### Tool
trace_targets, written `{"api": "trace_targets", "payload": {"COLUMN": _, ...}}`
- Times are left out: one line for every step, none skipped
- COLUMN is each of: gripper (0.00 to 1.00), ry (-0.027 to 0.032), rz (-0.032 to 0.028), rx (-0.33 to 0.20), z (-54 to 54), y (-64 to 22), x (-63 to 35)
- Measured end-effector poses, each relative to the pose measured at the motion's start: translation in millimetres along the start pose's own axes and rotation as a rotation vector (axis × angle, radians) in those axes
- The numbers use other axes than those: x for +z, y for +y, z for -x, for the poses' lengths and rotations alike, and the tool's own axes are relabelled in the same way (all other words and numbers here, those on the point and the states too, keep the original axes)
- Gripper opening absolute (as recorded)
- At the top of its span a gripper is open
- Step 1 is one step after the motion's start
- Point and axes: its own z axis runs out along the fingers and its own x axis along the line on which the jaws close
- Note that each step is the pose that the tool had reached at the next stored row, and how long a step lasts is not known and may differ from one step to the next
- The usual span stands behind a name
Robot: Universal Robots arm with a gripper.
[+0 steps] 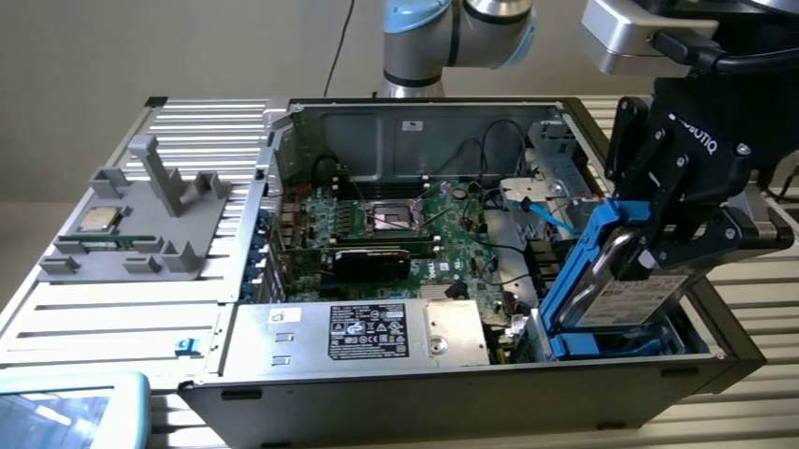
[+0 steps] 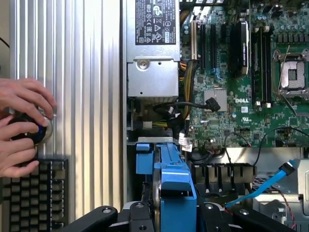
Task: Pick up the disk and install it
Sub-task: 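Insert the disk into the insertion slot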
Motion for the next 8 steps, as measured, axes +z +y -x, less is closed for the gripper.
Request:
{"api": "trace_targets", "payload": {"gripper": 0.37, "ry": 0.0000, "rz": 0.0002, "rx": 0.000, "z": 0.0, "y": 0.0, "x": 0.7}}
{"api": "trace_targets", "payload": {"gripper": 0.37, "ry": 0.0000, "rz": 0.0004, "rx": 0.000, "z": 0.0, "y": 0.0, "x": 1.4}}
{"api": "trace_targets", "payload": {"gripper": 0.37, "ry": 0.0000, "rz": 0.0006, "rx": 0.000, "z": 0.0, "y": 0.0, "x": 2.1}}
{"api": "trace_targets", "payload": {"gripper": 0.37, "ry": 0.0001, "rz": 0.0009, "rx": 0.000, "z": 0.0, "y": 0.0, "x": 2.8}}
{"api": "trace_targets", "payload": {"gripper": 0.37, "ry": 0.0000, "rz": 0.0011, "rx": 0.000, "z": 0.0, "y": -0.1, "x": 3.6}}
{"api": "trace_targets", "payload": {"gripper": 0.37, "ry": 0.0001, "rz": 0.0012, "rx": 0.000, "z": 0.0, "y": -0.1, "x": 4.3}}
{"api": "trace_targets", "payload": {"gripper": 0.37, "ry": 0.0001, "rz": 0.0013, "rx": 0.000, "z": 0.1, "y": -0.1, "x": 5.1}}
{"api": "trace_targets", "payload": {"gripper": 0.37, "ry": 0.0001, "rz": 0.0014, "rx": 0.000, "z": 0.1, "y": -0.1, "x": 5.9}}
